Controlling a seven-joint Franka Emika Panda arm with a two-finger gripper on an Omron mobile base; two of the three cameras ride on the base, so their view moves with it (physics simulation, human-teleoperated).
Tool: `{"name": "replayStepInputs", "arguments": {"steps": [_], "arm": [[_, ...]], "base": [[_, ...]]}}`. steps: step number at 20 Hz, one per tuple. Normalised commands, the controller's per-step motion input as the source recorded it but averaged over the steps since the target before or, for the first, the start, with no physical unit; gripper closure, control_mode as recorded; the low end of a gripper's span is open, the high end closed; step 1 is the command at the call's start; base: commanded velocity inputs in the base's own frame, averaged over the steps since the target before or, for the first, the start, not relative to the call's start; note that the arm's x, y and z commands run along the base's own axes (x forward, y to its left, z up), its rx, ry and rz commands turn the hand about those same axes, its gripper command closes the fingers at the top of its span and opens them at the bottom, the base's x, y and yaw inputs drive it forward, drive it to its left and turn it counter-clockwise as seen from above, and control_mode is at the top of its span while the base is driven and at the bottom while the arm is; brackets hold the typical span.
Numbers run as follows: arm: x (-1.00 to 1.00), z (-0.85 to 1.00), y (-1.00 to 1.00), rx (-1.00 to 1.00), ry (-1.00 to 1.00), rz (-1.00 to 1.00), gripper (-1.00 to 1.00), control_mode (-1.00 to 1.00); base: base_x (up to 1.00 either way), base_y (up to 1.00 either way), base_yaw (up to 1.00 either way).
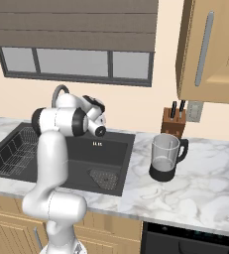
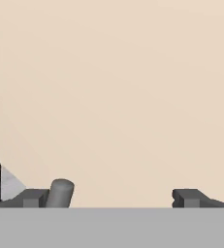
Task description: Turn on the sink faucet and place the jug under the water for a few seconds to fill it up.
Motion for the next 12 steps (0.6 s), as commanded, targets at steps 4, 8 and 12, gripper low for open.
{"name": "replayStepInputs", "arguments": {"steps": [4,8,12], "arm": [[0.38,-0.03,0.06,0.00,0.00,-0.04,-1.00,-1.00],[0.34,0.00,0.00,0.00,0.00,-0.07,-1.00,-1.00],[0.31,0.00,-0.04,0.00,0.00,-0.09,-1.00,-1.00]], "base": [[0.00,0.00,0.00],[0.00,0.00,0.00],[0.00,0.00,0.00]]}}
